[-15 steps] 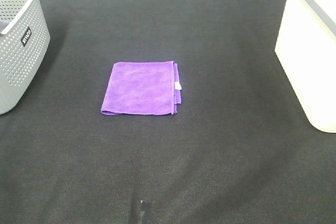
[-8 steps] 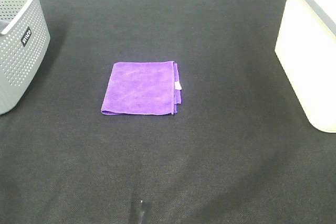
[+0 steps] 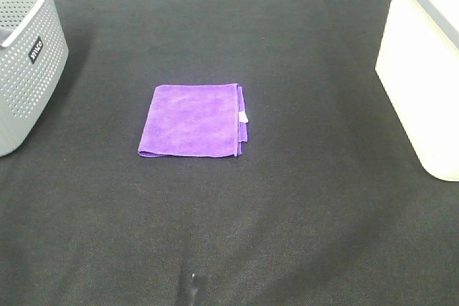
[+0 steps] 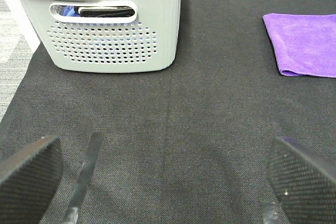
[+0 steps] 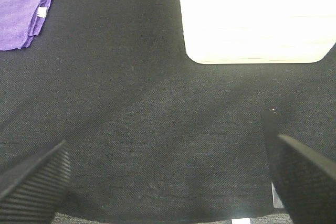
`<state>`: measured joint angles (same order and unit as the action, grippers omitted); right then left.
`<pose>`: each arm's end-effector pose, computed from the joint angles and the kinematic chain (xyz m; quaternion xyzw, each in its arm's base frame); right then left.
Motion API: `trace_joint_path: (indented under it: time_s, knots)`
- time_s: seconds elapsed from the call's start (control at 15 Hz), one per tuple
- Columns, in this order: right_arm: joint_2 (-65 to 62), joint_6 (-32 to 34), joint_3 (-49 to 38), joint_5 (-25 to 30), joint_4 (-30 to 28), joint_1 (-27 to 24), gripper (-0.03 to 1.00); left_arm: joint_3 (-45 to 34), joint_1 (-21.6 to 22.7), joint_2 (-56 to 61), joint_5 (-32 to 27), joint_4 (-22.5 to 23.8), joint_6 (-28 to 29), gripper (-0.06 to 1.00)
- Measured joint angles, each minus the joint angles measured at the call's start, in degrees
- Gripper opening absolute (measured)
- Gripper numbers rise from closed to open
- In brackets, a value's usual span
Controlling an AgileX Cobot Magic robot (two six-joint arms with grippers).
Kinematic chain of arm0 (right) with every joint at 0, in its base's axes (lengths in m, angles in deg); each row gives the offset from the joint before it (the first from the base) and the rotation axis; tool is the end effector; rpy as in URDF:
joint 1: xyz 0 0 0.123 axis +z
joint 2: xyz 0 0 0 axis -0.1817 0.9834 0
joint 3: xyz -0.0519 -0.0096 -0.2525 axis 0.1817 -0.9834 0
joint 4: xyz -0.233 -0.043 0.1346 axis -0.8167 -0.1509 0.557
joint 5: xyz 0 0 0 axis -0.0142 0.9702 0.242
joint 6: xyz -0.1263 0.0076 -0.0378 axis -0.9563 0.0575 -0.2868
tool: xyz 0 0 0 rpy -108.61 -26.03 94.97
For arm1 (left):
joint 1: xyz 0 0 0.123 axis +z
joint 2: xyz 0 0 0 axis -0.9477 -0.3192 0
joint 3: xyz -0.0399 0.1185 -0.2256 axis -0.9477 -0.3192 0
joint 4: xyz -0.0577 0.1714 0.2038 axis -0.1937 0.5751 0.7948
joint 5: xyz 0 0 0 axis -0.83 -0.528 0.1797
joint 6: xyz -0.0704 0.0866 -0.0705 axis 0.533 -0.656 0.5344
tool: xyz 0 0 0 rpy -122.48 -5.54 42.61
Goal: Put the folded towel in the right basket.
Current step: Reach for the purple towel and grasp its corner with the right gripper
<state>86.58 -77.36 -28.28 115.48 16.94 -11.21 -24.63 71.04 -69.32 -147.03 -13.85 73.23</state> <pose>0.0785 -0.0010 0.2491 0.0057 0.8744 -0.0032 0.4851 0.0783 0.0063 0.2673 -0.0137 0.8513 0.0185 0.5242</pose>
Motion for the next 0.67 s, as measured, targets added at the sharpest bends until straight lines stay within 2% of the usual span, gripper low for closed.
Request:
trace_joint_path:
  time_s: [0.53,0.67]
  knots:
    - [0.2,-0.5,0.1,0.0,0.0,0.0,0.98,0.0,0.0,0.0,0.0,0.0,0.0,0.99]
    - [8.4,-1.4,3.3,0.1,0.0,0.0,0.98,0.0,0.0,0.0,0.0,0.0,0.0,0.99]
